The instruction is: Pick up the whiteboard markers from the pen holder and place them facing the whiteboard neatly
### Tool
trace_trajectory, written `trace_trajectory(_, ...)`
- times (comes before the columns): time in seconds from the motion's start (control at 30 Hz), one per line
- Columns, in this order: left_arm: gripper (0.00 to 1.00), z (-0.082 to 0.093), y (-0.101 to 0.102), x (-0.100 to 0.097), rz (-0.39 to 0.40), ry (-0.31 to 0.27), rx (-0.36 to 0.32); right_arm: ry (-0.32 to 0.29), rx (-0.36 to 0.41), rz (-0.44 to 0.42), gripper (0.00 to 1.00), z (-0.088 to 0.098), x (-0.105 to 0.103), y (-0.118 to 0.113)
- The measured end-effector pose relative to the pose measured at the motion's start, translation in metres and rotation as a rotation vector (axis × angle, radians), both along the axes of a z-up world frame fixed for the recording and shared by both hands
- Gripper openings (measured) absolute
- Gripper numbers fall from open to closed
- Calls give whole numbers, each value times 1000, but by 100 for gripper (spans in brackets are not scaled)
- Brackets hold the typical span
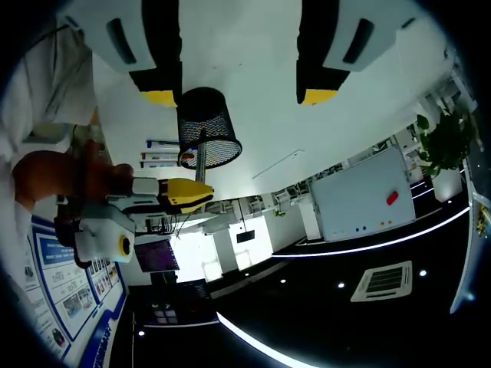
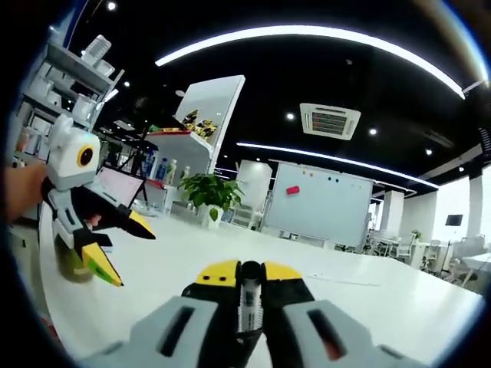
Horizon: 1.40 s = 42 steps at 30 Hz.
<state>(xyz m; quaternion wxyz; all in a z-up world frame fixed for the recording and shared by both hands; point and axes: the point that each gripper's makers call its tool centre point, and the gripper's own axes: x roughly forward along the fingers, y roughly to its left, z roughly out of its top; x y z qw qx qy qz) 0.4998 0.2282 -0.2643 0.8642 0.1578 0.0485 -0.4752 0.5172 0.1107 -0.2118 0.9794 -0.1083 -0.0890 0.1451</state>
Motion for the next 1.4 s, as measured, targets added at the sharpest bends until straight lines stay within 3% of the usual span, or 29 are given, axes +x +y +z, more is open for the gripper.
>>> trace_trajectory(0.3, 61, 0, 0, 0, 0, 0, 0, -31, 38, 18, 10, 16, -4, -3)
trace_trajectory(0.77, 61, 0, 0, 0, 0, 1, 2, -46, 171, 2, 10, 41, -7, -33)
trace_trajectory(1.0, 61, -1, 0, 1, 0, 2, 5, -89, 218, -6, 10, 60, -16, -46)
trace_trajectory(1.2, 61, -1, 0, 1, 0, 2, 6, -166, 204, -33, 10, 81, -24, -59)
trace_trajectory(1.4, 61, 0, 0, 1, 0, 2, 6, -184, 207, -72, 9, 85, -26, -78)
